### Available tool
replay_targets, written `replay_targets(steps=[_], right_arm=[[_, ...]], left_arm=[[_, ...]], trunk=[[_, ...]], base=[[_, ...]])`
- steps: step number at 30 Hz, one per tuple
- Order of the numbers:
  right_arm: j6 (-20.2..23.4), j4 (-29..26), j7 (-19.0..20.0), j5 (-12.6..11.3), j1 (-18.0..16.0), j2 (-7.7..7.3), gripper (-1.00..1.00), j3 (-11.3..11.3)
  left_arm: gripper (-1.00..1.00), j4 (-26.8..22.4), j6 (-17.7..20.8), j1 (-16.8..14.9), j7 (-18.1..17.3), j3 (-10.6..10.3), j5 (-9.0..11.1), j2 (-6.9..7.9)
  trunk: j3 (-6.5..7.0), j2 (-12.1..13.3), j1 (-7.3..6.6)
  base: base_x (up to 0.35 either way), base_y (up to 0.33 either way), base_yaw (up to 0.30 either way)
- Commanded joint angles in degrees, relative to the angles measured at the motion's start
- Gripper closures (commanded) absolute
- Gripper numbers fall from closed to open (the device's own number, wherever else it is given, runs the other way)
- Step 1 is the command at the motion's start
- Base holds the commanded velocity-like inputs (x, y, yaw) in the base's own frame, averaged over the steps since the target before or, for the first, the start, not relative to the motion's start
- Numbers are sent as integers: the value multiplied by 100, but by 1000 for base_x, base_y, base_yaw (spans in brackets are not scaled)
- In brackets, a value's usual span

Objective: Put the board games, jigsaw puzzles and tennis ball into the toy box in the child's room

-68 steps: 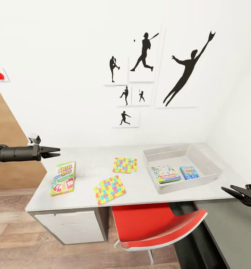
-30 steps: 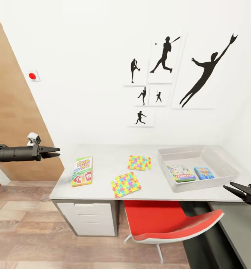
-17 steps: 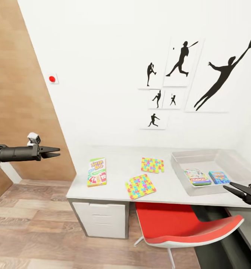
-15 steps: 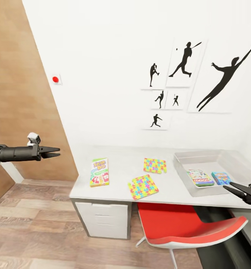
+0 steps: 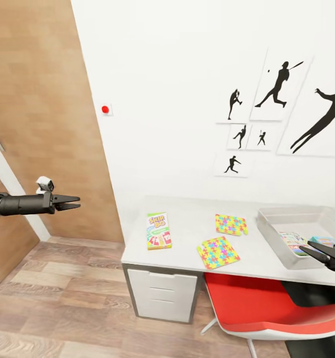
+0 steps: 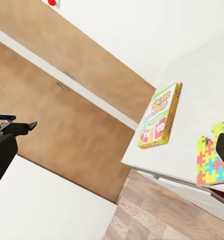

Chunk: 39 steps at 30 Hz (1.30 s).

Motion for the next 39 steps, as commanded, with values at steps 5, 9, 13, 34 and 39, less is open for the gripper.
replay_targets(steps=[5, 9, 13, 34, 39], right_arm=[[132, 1, -198, -44, -22, -1, -100, 3], [195, -4, -366, -41, -24, 2, -100, 2], [223, -35, -617, -30, -35, 3, -100, 5], [2464, -1971, -8128, -51, -2928, 2989, -100, 379], [2464, -1067, -9483, -34, -3393, 3713, -100, 496]], left_arm=[[-100, 0, 60, -3, -22, -3, 1, 4], [-100, 1, 56, -3, -22, -2, 1, 4], [-100, 0, 54, -3, -22, 2, 1, 4], [-100, 9, 70, -3, -22, -34, -67, -152], [-100, 12, 78, -9, -22, -36, -76, -150]], trunk=[[-9, -13, 4], [-9, -13, 4], [-9, -13, 4], [-9, -13, 4], [-9, -13, 4]], base=[[0, 289, 10], [7, 290, 1], [94, 238, 0], [19, 24, 0], [0, 198, 0]])
